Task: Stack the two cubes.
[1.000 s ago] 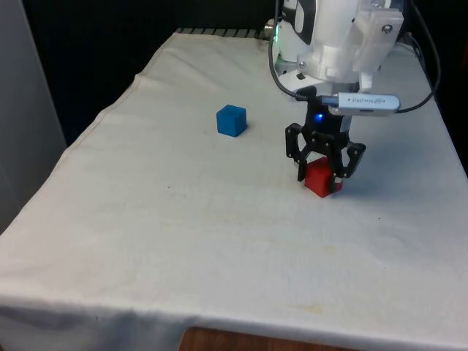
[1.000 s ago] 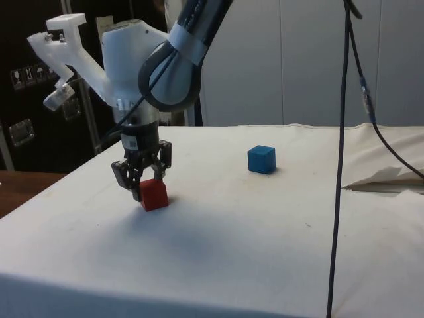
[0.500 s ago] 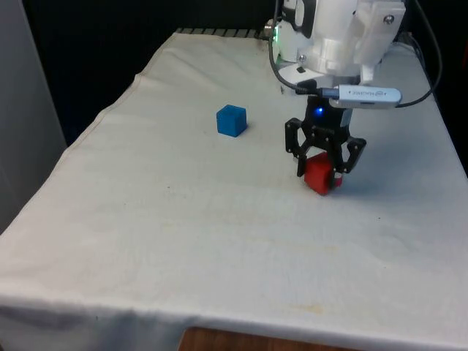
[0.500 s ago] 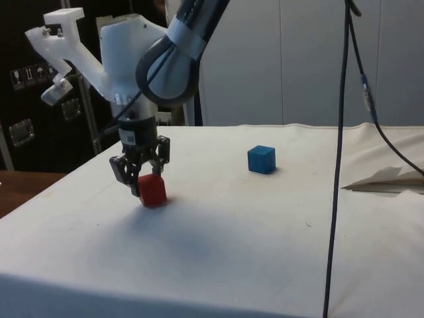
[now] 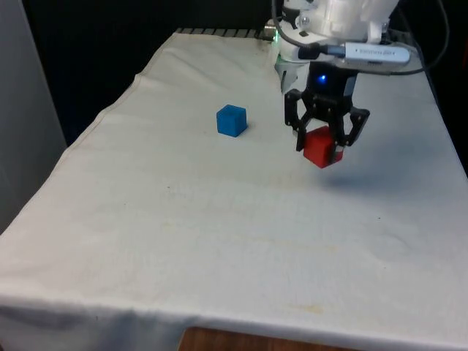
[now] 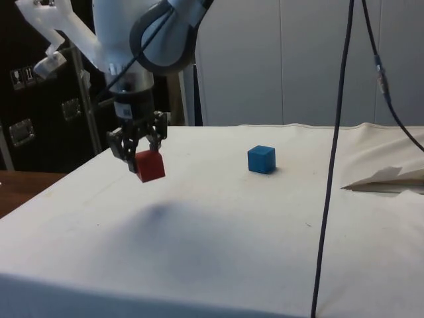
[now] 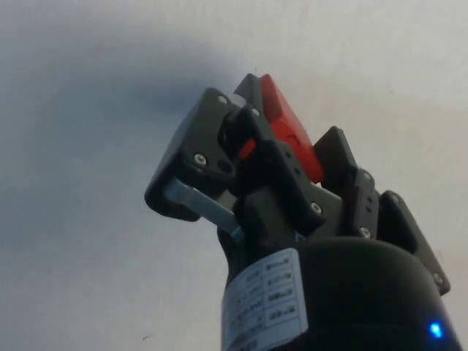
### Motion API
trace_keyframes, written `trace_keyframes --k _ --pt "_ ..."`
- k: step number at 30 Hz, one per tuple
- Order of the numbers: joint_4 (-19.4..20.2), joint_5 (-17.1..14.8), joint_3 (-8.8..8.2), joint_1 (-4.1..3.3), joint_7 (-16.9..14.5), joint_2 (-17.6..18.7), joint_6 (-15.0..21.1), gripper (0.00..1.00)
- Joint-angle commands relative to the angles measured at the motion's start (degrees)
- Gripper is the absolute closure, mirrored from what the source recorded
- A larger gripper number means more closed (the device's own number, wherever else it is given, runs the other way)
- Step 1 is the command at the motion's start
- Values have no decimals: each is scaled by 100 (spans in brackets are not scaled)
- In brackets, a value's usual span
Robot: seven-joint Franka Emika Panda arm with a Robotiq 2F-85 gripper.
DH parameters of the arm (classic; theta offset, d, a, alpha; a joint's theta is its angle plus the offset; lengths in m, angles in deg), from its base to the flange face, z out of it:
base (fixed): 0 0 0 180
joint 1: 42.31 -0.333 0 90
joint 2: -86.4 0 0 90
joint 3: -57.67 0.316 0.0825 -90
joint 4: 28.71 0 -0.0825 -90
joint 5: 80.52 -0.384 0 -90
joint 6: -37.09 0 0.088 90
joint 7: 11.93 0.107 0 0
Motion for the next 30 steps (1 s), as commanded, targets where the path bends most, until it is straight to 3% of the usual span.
trace_keyframes --k 1,14,30 --pt "63 17 0 -11 -23 -115 -46 87" --pt "344 46 -6 0 -166 -579 -252 87" --pt "1197 126 -80 63 -516 -1255 -29 87"
